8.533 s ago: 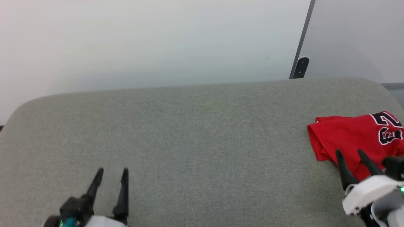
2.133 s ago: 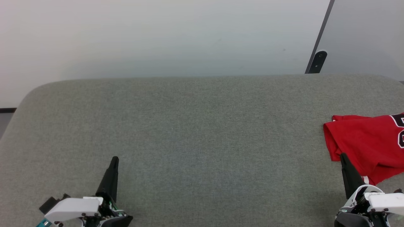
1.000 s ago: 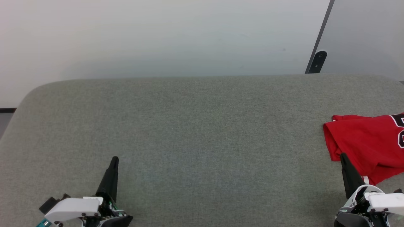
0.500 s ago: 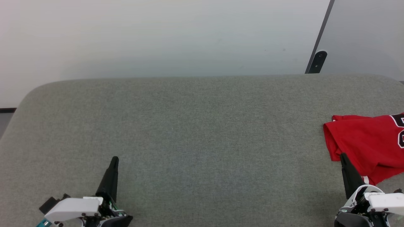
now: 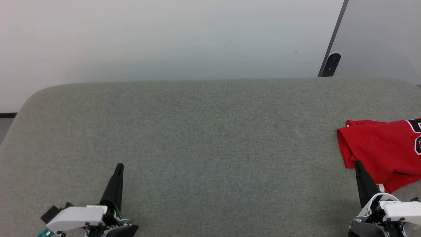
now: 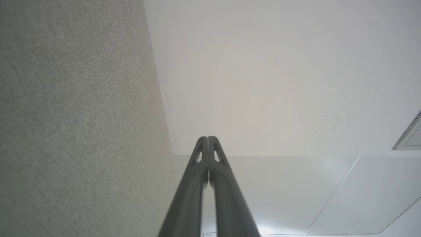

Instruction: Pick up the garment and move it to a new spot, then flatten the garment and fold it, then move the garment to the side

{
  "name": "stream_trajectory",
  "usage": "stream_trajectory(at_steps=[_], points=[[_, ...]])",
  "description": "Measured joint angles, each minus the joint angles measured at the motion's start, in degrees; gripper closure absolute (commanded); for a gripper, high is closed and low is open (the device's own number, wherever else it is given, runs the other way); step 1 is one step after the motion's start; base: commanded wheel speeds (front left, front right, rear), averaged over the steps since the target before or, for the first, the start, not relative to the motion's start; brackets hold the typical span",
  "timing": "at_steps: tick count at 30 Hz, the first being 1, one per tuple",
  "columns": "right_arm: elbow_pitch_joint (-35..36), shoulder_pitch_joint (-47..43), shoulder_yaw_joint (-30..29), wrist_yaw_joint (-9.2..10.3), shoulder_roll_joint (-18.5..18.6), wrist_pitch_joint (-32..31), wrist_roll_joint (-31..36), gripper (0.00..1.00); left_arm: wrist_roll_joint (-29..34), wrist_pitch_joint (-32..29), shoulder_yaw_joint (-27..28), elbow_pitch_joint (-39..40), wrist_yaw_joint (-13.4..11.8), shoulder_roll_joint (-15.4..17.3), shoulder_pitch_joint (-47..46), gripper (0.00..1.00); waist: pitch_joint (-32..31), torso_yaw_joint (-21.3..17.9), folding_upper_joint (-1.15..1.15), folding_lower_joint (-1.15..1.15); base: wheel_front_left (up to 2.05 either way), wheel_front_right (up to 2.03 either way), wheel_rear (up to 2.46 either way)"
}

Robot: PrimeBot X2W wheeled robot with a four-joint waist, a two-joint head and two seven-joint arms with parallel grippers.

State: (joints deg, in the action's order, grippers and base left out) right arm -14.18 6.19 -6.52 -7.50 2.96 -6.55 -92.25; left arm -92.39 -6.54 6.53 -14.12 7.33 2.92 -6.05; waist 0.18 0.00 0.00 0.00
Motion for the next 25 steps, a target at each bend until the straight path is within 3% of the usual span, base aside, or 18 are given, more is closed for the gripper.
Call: stream_trajectory(at_steps=[25], points=[[0.00, 0.00, -0.01, 0.00, 0.00, 0.00, 0.00, 1.00, 0.01, -0.01, 0.00, -0.02, 0.00, -0.01, -0.01, 1.00, 0.00, 0.00, 0.00, 0.00, 0.00, 0.00, 0.00]])
